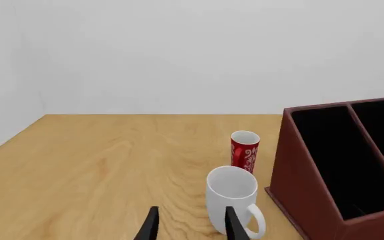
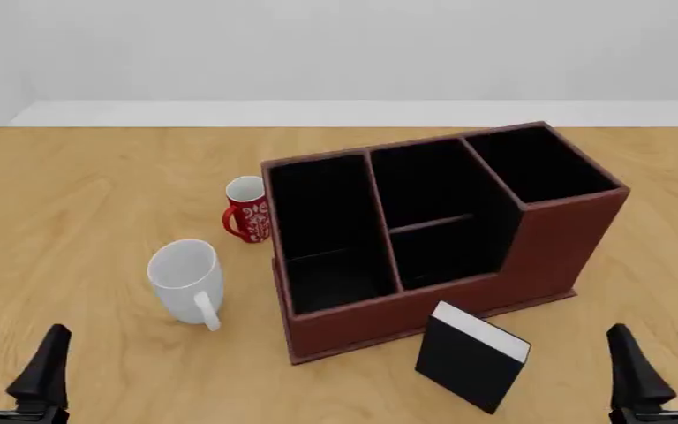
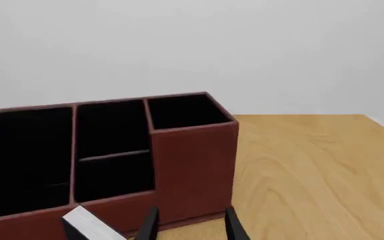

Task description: Pick up the book and place it in the right compartment of the caddy.

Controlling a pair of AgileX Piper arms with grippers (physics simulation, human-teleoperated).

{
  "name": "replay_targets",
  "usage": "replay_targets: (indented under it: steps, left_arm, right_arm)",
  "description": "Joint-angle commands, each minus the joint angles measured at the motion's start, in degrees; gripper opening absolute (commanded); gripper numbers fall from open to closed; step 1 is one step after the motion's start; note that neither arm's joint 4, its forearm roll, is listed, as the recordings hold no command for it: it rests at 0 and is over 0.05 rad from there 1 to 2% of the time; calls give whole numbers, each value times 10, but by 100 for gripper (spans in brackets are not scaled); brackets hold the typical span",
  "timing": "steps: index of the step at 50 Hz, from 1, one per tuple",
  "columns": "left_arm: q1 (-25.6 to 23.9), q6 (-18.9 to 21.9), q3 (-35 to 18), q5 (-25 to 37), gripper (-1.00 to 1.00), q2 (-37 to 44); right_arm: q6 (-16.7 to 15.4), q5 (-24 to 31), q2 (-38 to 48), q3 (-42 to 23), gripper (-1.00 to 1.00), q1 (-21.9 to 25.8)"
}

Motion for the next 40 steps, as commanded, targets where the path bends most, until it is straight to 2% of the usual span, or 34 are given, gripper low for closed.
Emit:
replay_targets:
  steps: [1, 4, 7, 10, 11, 12, 13, 19, 20, 21, 30, 36, 40]
  left_arm:
    - [0, 0, -2, -1, 100, 3]
    - [0, 0, -2, -1, 100, 3]
    - [0, 0, -2, -1, 100, 3]
    - [0, 0, -2, -1, 100, 3]
    - [0, 0, -2, -1, 100, 3]
    - [0, 0, -2, -1, 100, 3]
    - [0, 0, -2, -1, 100, 3]
    - [0, 0, -2, -1, 100, 3]
    - [0, 0, -2, -1, 100, 3]
    - [0, 0, -2, -1, 100, 3]
    - [0, 0, -2, -1, 100, 3]
    - [0, 0, -2, -1, 100, 3]
    - [0, 0, -2, -1, 100, 3]
  right_arm:
    - [6, 3, 1, -4, 100, 3]
    - [-11, 19, 4, -18, 100, 2]
    - [-42, 21, 33, -26, 100, 8]
    - [-41, 38, 39, -43, 100, 13]
    - [-52, 33, 62, -49, 100, 13]
    - [-52, 32, 63, -49, 100, 13]
    - [-31, 44, 87, -71, 100, 19]
    - [-33, 68, 107, -98, 100, 43]
    - [-52, 96, 113, -122, 100, 56]
    - [-54, 104, 114, -129, 100, 58]
    - [-33, 152, 142, -169, 100, 100]
    - [-52, 188, 163, -190, 100, 133]
    - [-54, 210, 177, -205, 100, 146]
